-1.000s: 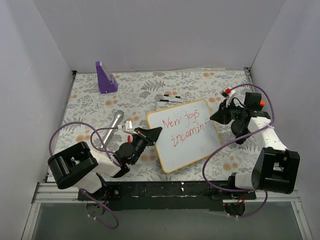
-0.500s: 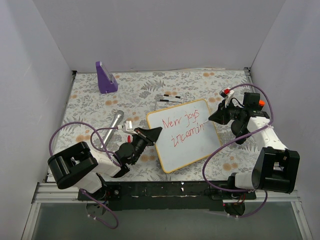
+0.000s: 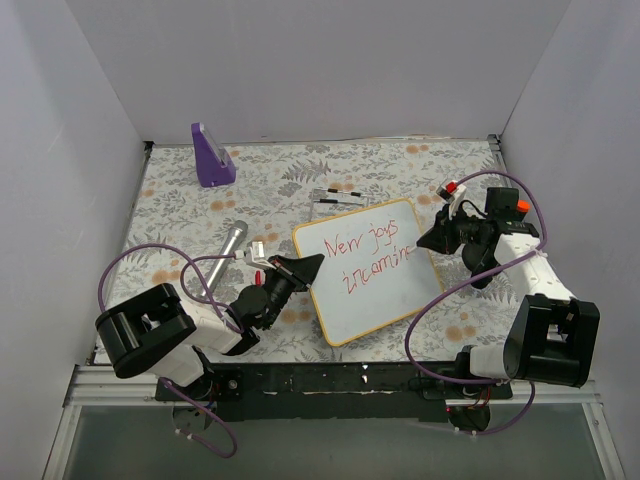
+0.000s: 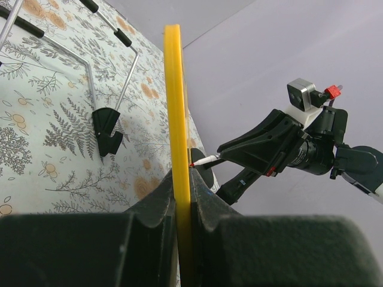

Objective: Write a sentence on the whiteboard
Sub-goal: Write on the whiteboard with the whiteboard marker without the cap.

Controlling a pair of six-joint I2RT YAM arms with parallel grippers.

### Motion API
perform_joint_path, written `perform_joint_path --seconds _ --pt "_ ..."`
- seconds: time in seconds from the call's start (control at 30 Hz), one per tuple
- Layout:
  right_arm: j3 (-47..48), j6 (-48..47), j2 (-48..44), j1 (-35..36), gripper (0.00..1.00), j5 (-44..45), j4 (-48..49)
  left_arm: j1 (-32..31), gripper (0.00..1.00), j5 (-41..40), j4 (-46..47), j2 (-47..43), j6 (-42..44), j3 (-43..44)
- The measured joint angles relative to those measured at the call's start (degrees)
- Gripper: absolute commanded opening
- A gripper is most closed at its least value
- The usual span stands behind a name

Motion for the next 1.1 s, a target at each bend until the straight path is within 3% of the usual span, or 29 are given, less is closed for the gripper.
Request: perform_joint_path --seconds 1.1 --pt "2.14 3.02 1.40 0.00 0.01 4.33 0.00 0.00 0.00 -0.07 -0.02 0.02 0.00 -0.11"
